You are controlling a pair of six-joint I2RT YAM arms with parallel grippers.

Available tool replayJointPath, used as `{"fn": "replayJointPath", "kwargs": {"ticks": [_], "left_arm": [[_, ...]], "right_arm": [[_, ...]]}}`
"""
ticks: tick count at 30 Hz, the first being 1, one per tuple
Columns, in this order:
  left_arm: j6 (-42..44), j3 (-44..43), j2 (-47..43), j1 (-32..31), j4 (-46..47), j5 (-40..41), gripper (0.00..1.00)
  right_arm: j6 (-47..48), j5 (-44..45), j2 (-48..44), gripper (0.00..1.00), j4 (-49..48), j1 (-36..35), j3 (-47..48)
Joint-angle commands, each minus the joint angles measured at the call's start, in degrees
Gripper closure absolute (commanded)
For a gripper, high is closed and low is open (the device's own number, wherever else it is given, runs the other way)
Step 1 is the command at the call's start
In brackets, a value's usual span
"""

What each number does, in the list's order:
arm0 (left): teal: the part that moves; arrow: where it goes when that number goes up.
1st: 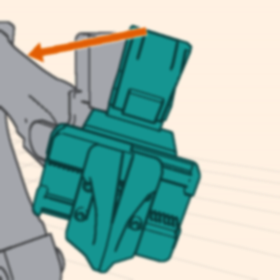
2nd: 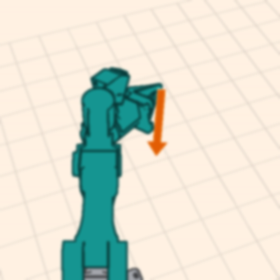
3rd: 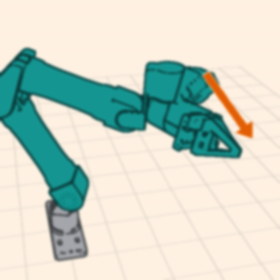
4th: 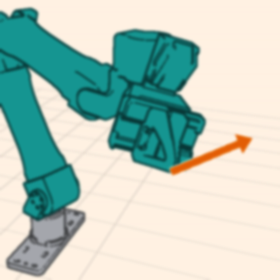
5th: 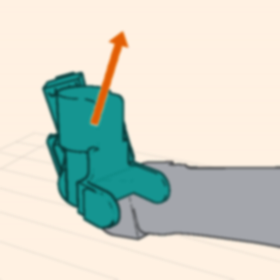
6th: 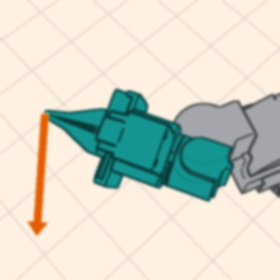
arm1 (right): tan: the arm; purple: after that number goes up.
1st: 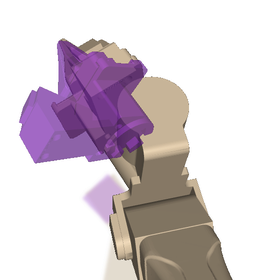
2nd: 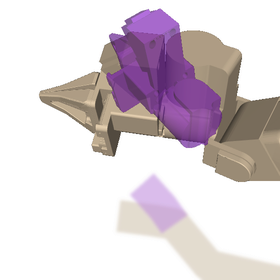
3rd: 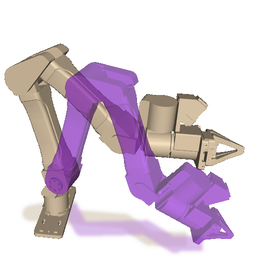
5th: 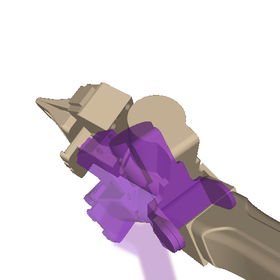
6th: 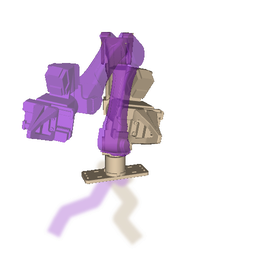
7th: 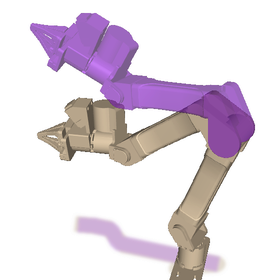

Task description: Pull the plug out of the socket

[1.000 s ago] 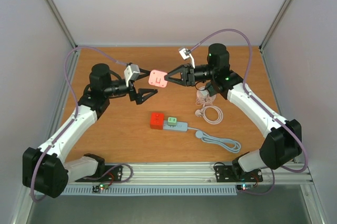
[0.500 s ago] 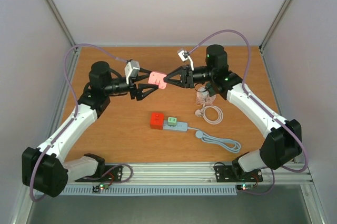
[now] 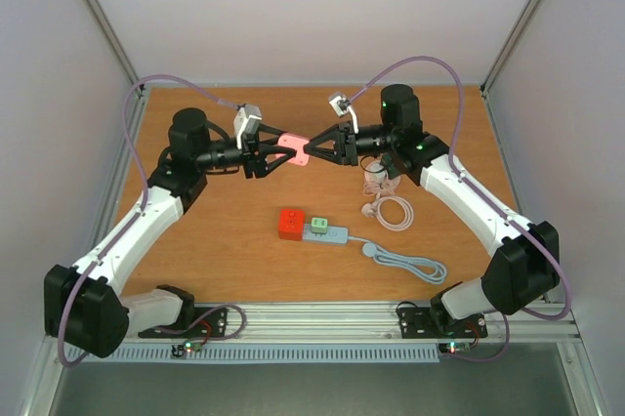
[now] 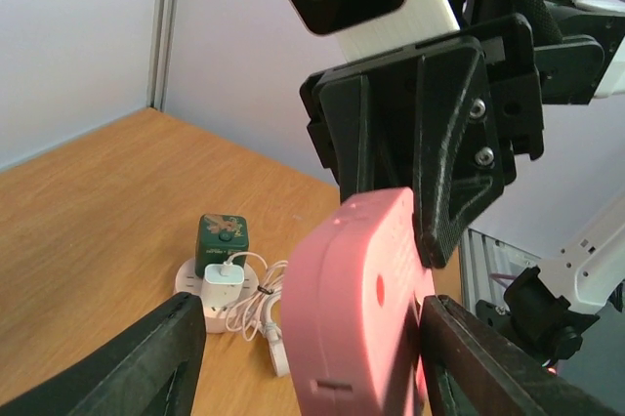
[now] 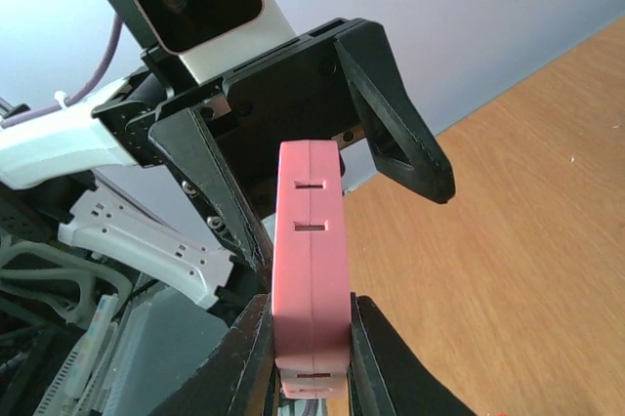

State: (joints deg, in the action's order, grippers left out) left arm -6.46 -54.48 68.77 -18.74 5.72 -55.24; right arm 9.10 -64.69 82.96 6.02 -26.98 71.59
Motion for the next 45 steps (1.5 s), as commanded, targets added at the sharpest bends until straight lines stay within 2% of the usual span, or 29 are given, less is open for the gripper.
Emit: {"fn": "replayJointPath", "kwargs": {"ticks": [1,6,12,16,18,25,32,39,42,45], "left_arm": [[-2.2,-3.4,1.8,0.2,-0.4,3.7,0.38],[-0.1,-7.6,3.7,0.2,-9.1,1.2,0.38],[3.4,-9.6,2.2,0.4,-12.6,-6.9,0.41],[10.7,-11.5,1.4,1.1,-22.7,-10.6,0.42],[12.6,-11.4,1.5,1.4,-25.2,-12.4,0.46],[11.9,-10.9,1.6,1.7,-25.3,-15.8,0.61],[8.8,-10.3,1.8,1.7,-22.5,-17.4,0.69],[3.8,-11.2,3.3,1.8,-20.0,-18.9,0.89],[3.8,-11.5,3.3,1.9,-20.3,-16.8,0.98],[3.9,-11.5,2.9,2.3,-20.4,-15.2,0.99]], "right_arm": [[1.7,-3.5,-2.3,0.93,0.8,-1.2,0.0],[5.5,-2.3,-2.9,0.93,3.7,-1.2,-0.4],[6.6,-1.5,-2.8,0.93,4.6,-1.2,0.1],[8.0,-1.5,-3.0,0.93,5.4,-1.2,0.4],[8.5,-1.6,-3.2,0.93,5.4,-1.2,0.3],[10.6,-1.6,-3.2,0.93,6.6,-1.3,0.1],[12.5,-1.5,-3.4,0.93,8.3,-1.4,-0.1],[13.0,-1.2,-3.8,0.92,8.6,-1.5,-0.4],[11.8,-0.7,-3.8,0.82,7.7,-1.6,-0.5],[11.3,0.1,-3.9,0.56,6.9,-1.6,-0.3]]}}
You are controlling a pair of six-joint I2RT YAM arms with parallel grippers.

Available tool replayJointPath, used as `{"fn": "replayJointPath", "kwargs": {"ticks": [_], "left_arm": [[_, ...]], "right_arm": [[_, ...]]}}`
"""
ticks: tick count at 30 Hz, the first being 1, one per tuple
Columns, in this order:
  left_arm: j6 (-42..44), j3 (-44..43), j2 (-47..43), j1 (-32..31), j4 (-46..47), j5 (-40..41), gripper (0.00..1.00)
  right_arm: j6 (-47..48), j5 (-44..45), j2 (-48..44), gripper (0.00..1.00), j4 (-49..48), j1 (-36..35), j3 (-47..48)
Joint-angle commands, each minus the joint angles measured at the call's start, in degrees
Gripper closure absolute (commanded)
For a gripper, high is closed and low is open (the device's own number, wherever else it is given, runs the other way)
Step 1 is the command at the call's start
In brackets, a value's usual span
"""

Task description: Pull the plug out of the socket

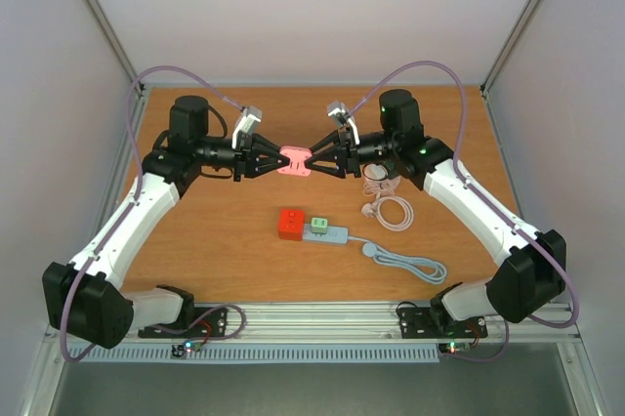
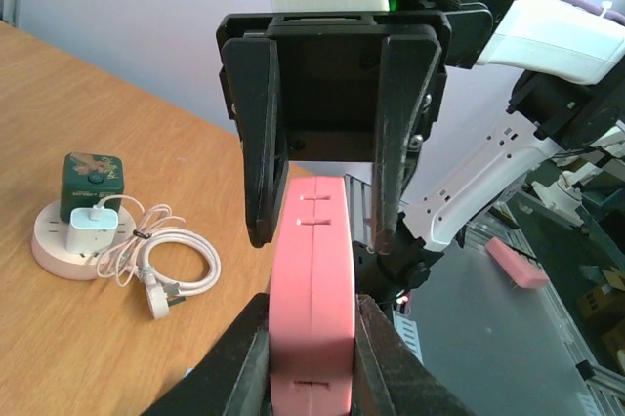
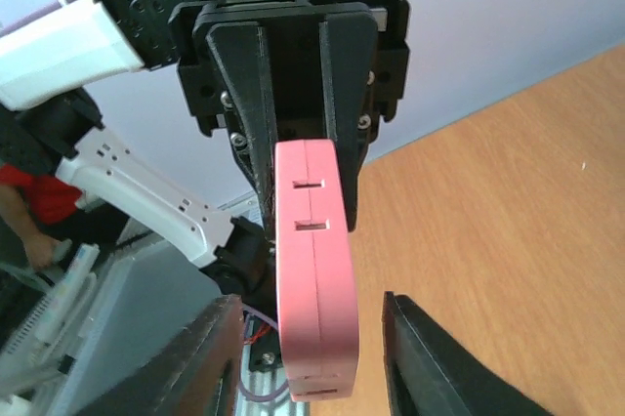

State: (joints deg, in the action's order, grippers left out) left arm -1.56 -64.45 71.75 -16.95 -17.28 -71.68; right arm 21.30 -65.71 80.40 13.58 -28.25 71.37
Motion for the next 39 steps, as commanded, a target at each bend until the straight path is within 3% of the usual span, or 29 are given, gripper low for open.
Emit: {"fn": "replayJointPath", "kwargs": {"ticks": [1,4,8,15,17,25,33,39], "left_arm": [[-1.0,-1.6,-0.1,0.7,2.3,1.6,0.99],[-0.1,-2.5,0.4,1.6,-0.6,2.7,0.99],[3.5,-4.6,1.2,3.4,-6.5,6.9,0.99],[10.8,-8.0,0.8,5.4,-14.8,29.5,0.99],[12.5,-9.0,1.5,5.9,-16.6,38.4,0.99],[25.5,-13.7,8.0,7.3,-21.9,58.5,0.99],[43.4,-8.1,13.0,9.5,-10.7,77.8,0.99],[52.2,-8.5,21.3,14.1,-2.6,82.1,0.99]], "right_arm": [[-0.8,1.6,-1.4,0.5,-0.7,-0.3,0.1],[0.1,3.0,-1.6,0.32,-0.3,-0.2,0.6],[0.4,4.6,-1.5,0.2,0.4,-0.1,1.8],[1.5,12.0,-2.7,0.02,-0.7,-0.1,1.7],[2.7,15.3,-3.3,0.02,-1.0,-0.1,1.7],[5.1,27.3,-7.6,0.02,-5.8,-0.1,-0.3],[5.9,34.6,-11.3,0.02,-5.8,-0.1,-1.9],[1.8,42.3,-12.3,0.02,-6.4,-0.1,-3.1]]}}
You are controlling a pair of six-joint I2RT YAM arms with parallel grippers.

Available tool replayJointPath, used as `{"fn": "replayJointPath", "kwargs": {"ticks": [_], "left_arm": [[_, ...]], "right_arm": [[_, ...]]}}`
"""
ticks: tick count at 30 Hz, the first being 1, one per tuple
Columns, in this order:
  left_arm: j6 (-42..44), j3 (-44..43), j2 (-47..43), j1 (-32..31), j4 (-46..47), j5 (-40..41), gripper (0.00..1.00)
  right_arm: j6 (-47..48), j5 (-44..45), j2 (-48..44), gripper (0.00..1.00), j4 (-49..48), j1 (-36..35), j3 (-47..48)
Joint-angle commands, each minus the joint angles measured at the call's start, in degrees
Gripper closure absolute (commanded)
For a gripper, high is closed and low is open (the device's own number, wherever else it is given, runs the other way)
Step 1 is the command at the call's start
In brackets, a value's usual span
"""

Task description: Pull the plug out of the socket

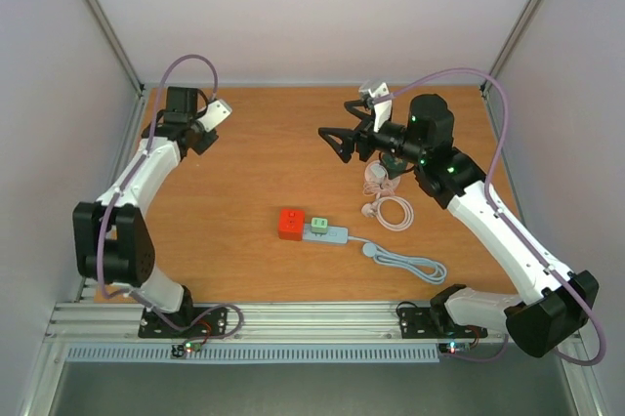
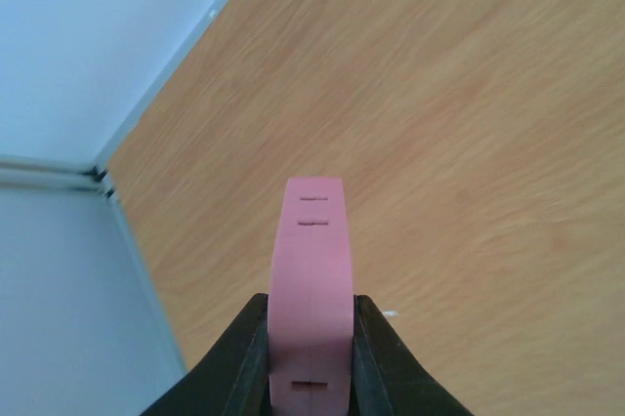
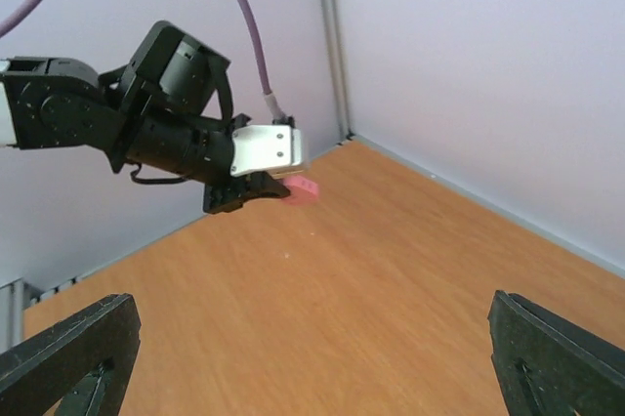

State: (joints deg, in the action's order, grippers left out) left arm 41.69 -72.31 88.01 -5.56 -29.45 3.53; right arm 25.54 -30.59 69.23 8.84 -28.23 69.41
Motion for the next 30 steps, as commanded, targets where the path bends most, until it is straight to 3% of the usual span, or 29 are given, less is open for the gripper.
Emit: {"fn": "replayJointPath", "kwargs": {"ticks": [1,7,16,27,30], "left_arm": [[10.1,-1.7,6.4,3.5,10.4,7.5,0.99],[13.5,-7.0,17.1,8.0,16.9,11.0,0.99],[18.9,-16.2,31.1,10.8,23.7,15.7,0.99],[23.3,-22.7,41.5,10.8,27.4,20.7,0.99],[23.2,-22.4,41.8,10.8,25.6,19.9,0.92]], "right_arm": [[-3.3,8.3,-1.3,0.01,-1.9,-0.1,-1.4],[-6.1,10.8,-2.8,0.02,-3.3,-0.1,-3.8],[-2.3,7.8,-1.3,0.02,3.8,-0.1,-1.8],[0.4,7.8,0.5,0.01,7.9,-0.1,1.5],[0.7,7.4,0.5,0.01,8.4,-0.1,1.4]]}}
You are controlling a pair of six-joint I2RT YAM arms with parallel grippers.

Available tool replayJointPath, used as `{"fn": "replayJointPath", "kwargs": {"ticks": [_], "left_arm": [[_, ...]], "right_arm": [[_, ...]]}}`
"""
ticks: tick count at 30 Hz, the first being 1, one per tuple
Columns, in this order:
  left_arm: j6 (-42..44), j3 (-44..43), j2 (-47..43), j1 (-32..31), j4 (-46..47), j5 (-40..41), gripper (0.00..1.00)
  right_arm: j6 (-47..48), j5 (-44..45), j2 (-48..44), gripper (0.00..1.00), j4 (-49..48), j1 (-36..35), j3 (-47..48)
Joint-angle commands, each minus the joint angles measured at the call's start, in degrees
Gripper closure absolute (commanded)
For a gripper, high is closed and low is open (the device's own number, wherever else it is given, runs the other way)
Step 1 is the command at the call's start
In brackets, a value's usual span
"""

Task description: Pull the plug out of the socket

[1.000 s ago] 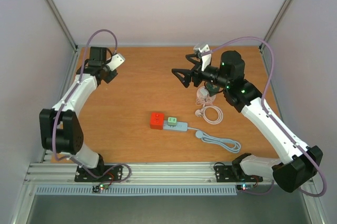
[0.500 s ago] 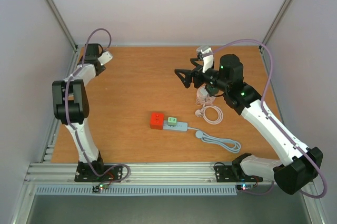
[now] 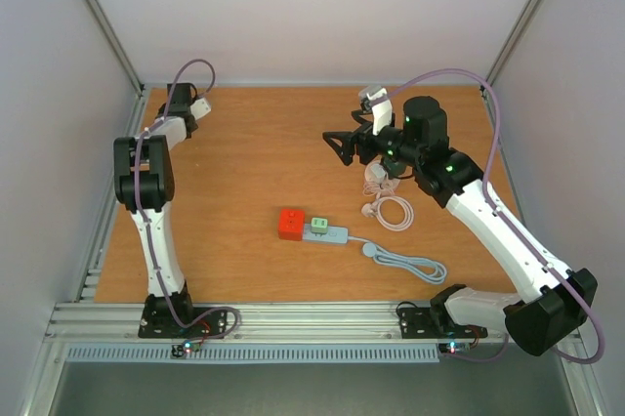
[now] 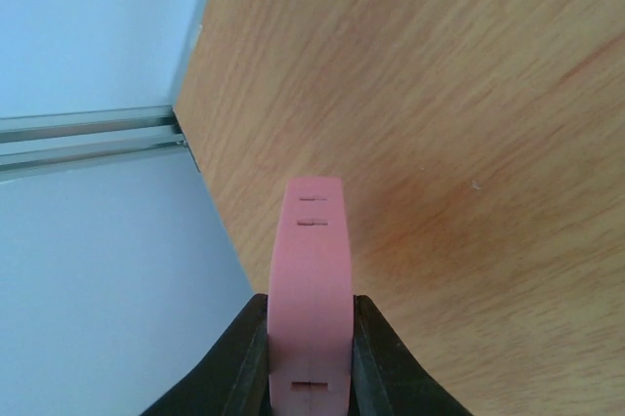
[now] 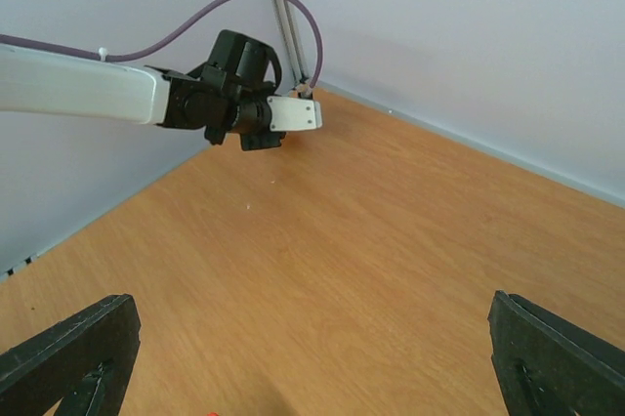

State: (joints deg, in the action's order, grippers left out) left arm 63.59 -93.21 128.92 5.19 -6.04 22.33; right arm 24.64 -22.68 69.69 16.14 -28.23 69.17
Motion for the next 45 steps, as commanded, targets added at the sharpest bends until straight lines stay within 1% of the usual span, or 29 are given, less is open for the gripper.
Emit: {"fn": "replayJointPath", "kwargs": {"ticks": [1,4,12,17,21,23,28,30,33,36,40,45], "left_arm": [[1.1,-1.4,1.1,0.1,1.5,0.9,0.89],[0.1,-1.6,1.7,0.1,-0.8,0.8,0.83],[-2.0,-1.8,1.4,0.1,-5.5,-0.8,0.72],[-3.6,-2.5,1.2,0.1,-8.4,-1.9,0.62],[-5.3,-2.5,-0.3,0.1,-11.9,-4.1,0.49],[-6.5,-2.3,-1.4,0.1,-13.6,-5.7,0.39],[-10.2,0.0,-6.1,0.1,-17.6,-10.0,0.2],[-11.2,1.2,-8.2,0.1,-19.0,-12.1,0.14],[-12.2,2.7,-11.7,0.1,-21.4,-15.0,0.09],[-13.6,3.5,-15.4,0.0,-25.2,-18.9,0.02],[-14.9,4.1,-20.6,0.0,-30.7,-24.5,0.0],[-16.7,7.8,-27.2,0.1,-34.0,-29.8,0.0]], "right_arm": [[2.0,-1.1,0.0,0.01,1.7,-0.1,1.6],[2.6,-2.1,0.1,0.01,2.7,-0.1,1.5],[3.2,-3.4,0.5,0.02,3.1,-0.1,0.9],[4.0,-4.6,1.3,0.01,4.5,-0.1,1.9],[4.6,-5.5,2.1,0.01,5.6,-0.1,2.6],[4.7,-6.2,2.6,0.01,6.3,-0.1,2.9],[4.9,-10.4,4.0,0.01,8.2,-0.1,3.8],[5.7,-11.8,4.7,0.02,8.7,-0.1,4.3],[7.6,-13.2,6.0,0.02,9.7,-0.1,4.8],[10.5,-14.9,7.1,0.02,10.7,0.0,5.0],[14.3,-18.4,8.5,0.01,11.9,0.2,4.8],[17.1,-23.7,11.4,0.02,13.5,1.2,4.8]]}}
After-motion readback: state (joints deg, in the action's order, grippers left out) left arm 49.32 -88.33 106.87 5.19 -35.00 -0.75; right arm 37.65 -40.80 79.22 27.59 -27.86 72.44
